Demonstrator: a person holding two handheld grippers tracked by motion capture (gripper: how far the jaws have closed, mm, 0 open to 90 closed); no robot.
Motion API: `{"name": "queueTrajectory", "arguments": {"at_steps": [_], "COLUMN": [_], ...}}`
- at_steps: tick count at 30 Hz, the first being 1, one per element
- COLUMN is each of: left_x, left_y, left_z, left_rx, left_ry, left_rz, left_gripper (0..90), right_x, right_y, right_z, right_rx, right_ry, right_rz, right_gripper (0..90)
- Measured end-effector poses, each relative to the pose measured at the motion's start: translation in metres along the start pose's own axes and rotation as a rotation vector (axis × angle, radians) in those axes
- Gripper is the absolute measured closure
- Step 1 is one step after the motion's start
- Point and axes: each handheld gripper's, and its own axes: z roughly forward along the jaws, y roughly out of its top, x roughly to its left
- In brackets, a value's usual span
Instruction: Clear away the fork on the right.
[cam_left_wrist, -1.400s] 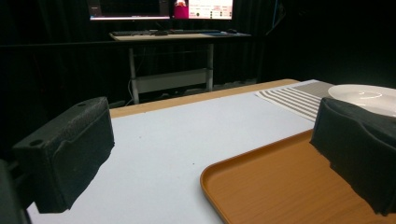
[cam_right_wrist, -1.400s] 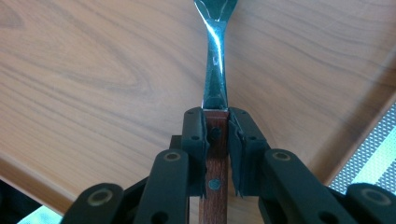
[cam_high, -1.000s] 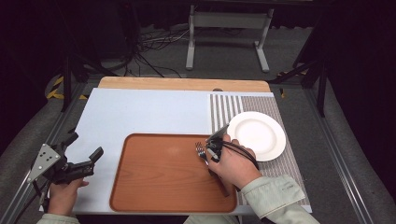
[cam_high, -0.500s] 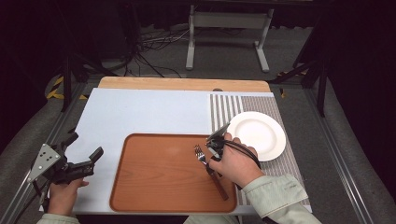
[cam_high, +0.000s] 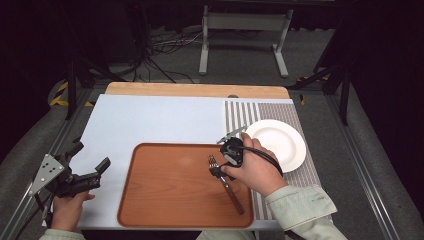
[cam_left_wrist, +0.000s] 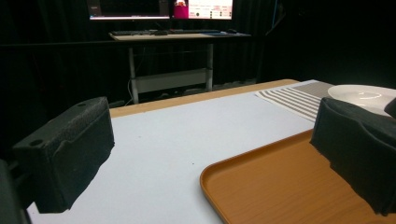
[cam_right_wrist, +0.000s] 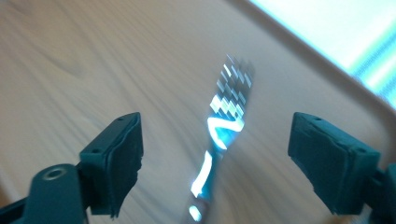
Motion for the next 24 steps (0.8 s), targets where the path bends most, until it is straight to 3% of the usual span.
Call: {"name": "queueTrajectory", "arguments": {"at_steps": [5,7,9,13,15,17,22,24], "left_x": [0.000,0.000,0.000,0.000,0.000,0.000,0.000,0.000], "left_y": [0.000,0.000,0.000,0.000,0.000,0.000,0.000,0.000], "left_z": [0.000,0.000,-0.001,-0.001,-0.001,-0.001,-0.001,-0.001], "left_rx": [0.000,-0.001,0.000,0.000,0.000,-0.001,-0.005,-0.006], "left_ry": [-0.001,-0.001,-0.005,-0.004,-0.004,-0.004,-0.010,-0.010], "left_rz": [0.001,0.001,0.000,0.000,0.000,0.000,0.001,0.001], "left_gripper": [0.3,0.3,0.3,0.3,0.3,0.3,0.3,0.3], "right_x": [0.004,0.004,0.004,0.003,0.003,0.003,0.000,-0.001], "right_y": [0.008,0.011,0.013,0.015,0.016,0.016,0.014,0.014], "right_z": [0.003,0.005,0.009,0.016,0.021,0.026,0.040,0.041], "right_rx": [-0.106,-0.112,-0.114,-0.136,-0.149,-0.128,-0.105,-0.103], "right_ry": [0.062,0.084,0.111,0.116,0.093,0.063,0.073,0.076], "right_rz": [-0.119,-0.184,-0.201,-0.262,-0.306,-0.331,-0.317,-0.313], "right_gripper": [26.0,34.4,41.6,56.7,65.5,70.4,85.2,86.6]}}
